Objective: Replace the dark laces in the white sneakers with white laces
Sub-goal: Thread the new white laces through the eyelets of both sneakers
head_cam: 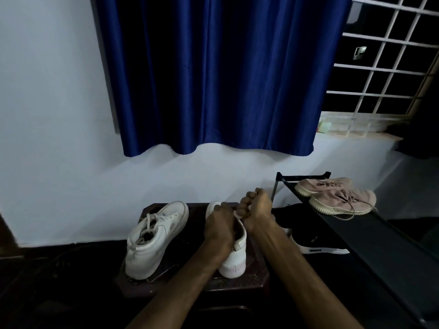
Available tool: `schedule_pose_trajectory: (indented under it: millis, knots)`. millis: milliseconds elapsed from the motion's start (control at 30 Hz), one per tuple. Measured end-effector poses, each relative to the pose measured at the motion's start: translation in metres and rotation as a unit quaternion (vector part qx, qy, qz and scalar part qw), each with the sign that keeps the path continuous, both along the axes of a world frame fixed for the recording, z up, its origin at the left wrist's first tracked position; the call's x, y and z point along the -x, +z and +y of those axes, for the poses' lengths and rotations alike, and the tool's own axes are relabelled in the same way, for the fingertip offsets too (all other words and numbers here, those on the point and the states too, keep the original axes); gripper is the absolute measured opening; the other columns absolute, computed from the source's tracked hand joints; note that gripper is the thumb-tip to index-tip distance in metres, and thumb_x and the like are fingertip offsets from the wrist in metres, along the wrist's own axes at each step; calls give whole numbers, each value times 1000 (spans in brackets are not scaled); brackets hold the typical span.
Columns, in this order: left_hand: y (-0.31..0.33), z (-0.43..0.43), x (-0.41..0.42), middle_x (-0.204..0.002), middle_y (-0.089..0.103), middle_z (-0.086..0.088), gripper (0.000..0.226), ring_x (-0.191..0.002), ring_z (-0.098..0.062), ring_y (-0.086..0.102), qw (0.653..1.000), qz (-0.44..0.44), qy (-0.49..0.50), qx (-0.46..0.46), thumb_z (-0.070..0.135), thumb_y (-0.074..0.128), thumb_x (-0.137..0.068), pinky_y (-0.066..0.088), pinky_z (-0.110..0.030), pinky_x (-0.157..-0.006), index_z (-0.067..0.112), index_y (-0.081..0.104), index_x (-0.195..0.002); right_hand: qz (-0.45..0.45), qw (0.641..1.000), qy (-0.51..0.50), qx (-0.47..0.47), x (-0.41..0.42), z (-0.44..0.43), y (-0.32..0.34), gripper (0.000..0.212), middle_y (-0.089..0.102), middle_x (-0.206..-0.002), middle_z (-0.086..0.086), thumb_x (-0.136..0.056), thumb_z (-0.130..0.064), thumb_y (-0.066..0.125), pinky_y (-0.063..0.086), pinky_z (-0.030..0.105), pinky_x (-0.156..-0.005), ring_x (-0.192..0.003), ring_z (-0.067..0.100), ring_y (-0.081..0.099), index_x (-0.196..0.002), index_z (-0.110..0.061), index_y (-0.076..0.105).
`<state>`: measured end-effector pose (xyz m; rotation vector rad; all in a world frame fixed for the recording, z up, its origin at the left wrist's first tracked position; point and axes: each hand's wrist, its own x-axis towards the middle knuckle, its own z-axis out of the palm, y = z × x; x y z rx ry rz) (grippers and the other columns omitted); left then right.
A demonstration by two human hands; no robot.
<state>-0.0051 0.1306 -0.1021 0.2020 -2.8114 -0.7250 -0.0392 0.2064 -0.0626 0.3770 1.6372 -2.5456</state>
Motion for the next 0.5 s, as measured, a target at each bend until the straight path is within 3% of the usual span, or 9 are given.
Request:
schedule_pose_trajectory:
  millis: [67,167,233,300,333,400,500]
  knots:
    - [-1,-12,-1,-111,64,-11,24,-104,-26,64,999,-4,22,29,21,52,-95,47,-31,-76,7,46,-114,30,997,20,-71,-8,-3,-14,38,22,-38,-7,-97,-27,32,14,9,-32,-27,7,14,-59,-21,27]
    - [-2,-35,0,-109,66,-17,31,-103,-36,62,999,4,36,3,18,62,-86,46,-36,-77,5,47,-110,85,969,35,-230,-17,-2,-34,36,26,-40,-6,-95,-24,33,17,12,-33,-29,8,19,-60,-22,27]
    - [0,-43,2,-107,66,-15,32,-103,-36,61,999,14,36,-18,20,65,-84,41,-34,-72,7,48,-107,190,887,47,-418,-19,2,-40,28,43,-50,0,-89,-26,35,34,22,-41,-39,11,35,-62,-19,37]
    - [-2,-46,2,-108,66,-14,27,-103,-36,61,999,19,10,-35,23,61,-86,42,-35,-74,9,47,-105,255,838,148,-460,-19,4,-46,26,60,-77,13,-85,-32,33,46,36,-66,-65,20,53,-75,-14,48]
    - [-2,-47,2,-109,65,-15,23,-103,-36,60,999,15,9,-40,22,57,-88,44,-37,-75,10,47,-105,269,798,190,-504,-19,2,-48,30,61,-91,20,-91,-31,31,43,38,-76,-80,27,57,-84,-10,50]
    - [-4,-51,3,-110,64,-13,24,-102,-36,60,999,1,7,-47,24,57,-86,45,-38,-77,13,46,-105,250,737,262,-571,-24,2,-38,26,59,-109,25,-102,-25,33,39,35,-82,-101,36,57,-101,-7,52]
    - [-4,-56,4,-109,64,-11,40,-102,-35,60,999,-10,-12,-52,32,70,-77,45,-37,-75,16,46,-104,209,652,347,-641,-8,10,-20,24,62,-113,21,-98,-17,48,37,28,-77,-106,35,58,-113,0,57]
